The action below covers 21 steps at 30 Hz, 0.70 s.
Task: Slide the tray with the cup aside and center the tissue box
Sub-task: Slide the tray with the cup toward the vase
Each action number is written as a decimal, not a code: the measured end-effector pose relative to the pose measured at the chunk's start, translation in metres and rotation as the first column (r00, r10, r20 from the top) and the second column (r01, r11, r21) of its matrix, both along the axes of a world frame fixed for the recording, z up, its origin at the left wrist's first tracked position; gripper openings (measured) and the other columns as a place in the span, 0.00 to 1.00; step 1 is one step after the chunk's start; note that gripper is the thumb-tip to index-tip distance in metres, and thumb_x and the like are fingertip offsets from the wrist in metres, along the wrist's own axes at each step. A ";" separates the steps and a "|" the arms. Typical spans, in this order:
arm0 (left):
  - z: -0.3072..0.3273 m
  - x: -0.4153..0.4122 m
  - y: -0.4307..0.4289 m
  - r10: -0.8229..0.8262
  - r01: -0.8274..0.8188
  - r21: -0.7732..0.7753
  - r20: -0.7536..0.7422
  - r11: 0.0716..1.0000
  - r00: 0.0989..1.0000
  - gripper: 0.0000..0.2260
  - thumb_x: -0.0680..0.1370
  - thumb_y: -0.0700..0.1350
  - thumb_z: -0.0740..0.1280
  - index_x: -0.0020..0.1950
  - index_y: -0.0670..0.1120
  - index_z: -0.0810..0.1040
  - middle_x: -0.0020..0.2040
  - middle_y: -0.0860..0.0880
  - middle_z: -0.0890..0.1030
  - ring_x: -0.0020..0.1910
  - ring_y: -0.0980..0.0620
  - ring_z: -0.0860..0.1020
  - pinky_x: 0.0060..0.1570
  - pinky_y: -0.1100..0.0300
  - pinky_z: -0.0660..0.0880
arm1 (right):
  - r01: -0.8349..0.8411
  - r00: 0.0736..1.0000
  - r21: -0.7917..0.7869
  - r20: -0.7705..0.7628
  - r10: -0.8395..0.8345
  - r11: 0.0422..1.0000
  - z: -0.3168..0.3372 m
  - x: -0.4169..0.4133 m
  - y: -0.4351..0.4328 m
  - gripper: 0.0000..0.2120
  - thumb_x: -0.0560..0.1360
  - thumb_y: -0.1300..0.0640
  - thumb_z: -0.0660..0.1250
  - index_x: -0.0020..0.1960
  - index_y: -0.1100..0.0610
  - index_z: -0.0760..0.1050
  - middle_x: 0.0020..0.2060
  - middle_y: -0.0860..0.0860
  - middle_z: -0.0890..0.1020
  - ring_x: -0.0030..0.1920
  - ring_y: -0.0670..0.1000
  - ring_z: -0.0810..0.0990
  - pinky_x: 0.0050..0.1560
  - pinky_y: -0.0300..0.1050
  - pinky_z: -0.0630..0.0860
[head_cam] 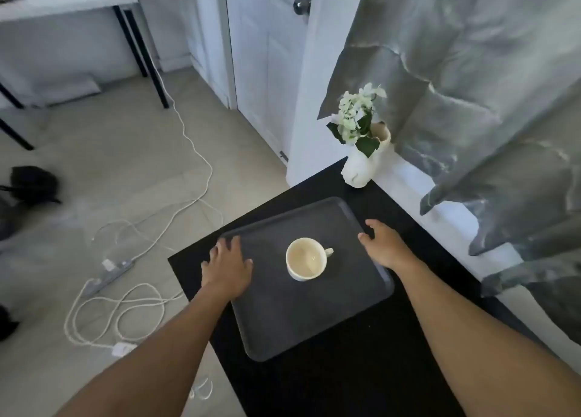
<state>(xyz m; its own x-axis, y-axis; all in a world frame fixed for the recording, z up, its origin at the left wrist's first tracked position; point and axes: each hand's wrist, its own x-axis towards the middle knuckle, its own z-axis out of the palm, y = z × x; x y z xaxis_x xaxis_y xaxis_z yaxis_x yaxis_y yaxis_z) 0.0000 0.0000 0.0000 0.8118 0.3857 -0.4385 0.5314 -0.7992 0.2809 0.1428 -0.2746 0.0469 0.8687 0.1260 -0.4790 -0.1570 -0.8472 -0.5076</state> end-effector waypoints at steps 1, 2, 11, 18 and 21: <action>-0.002 0.000 -0.002 0.045 -0.045 0.006 -0.016 0.999 0.999 0.30 0.79 0.54 0.58 0.77 0.46 0.51 0.76 0.39 0.56 0.73 0.38 0.59 0.67 0.39 0.64 | 0.005 1.000 -0.009 -0.010 -0.005 1.000 -0.004 0.003 -0.002 0.26 0.80 0.52 0.60 0.77 0.53 0.58 0.75 0.54 0.65 0.73 0.56 0.64 0.70 0.54 0.64; -0.007 0.000 -0.005 0.109 -0.109 0.005 -0.008 0.994 0.994 0.31 0.79 0.54 0.59 0.77 0.46 0.51 0.76 0.39 0.56 0.73 0.38 0.59 0.66 0.39 0.64 | 0.006 1.000 -0.019 -0.018 -0.006 1.000 -0.009 0.007 -0.004 0.26 0.80 0.53 0.60 0.77 0.53 0.58 0.74 0.54 0.65 0.73 0.57 0.65 0.69 0.54 0.65; -0.037 -0.019 -0.027 0.474 -0.478 -0.058 -0.079 0.876 0.877 0.32 0.78 0.51 0.62 0.75 0.38 0.53 0.71 0.37 0.60 0.68 0.36 0.64 0.59 0.40 0.69 | 0.004 1.000 -0.106 -0.022 -0.006 0.994 -0.043 0.030 -0.027 0.25 0.79 0.57 0.63 0.74 0.56 0.63 0.72 0.56 0.68 0.71 0.58 0.68 0.67 0.53 0.68; -0.046 -0.026 -0.036 0.518 -0.526 -0.070 -0.111 0.847 0.848 0.23 0.78 0.47 0.60 0.71 0.41 0.59 0.68 0.37 0.65 0.62 0.32 0.72 0.49 0.46 0.68 | -0.043 0.999 -0.148 -0.023 0.040 0.988 -0.064 0.036 -0.022 0.21 0.79 0.58 0.63 0.71 0.59 0.67 0.67 0.58 0.75 0.66 0.59 0.74 0.63 0.52 0.71; -0.046 -0.028 -0.036 0.560 -0.565 -0.099 -0.072 0.819 0.825 0.22 0.79 0.45 0.59 0.71 0.42 0.60 0.68 0.37 0.67 0.62 0.32 0.71 0.50 0.45 0.67 | -0.011 1.000 -0.152 -0.023 0.007 0.988 -0.071 0.037 -0.019 0.20 0.79 0.59 0.64 0.70 0.58 0.69 0.65 0.58 0.76 0.64 0.59 0.75 0.62 0.54 0.72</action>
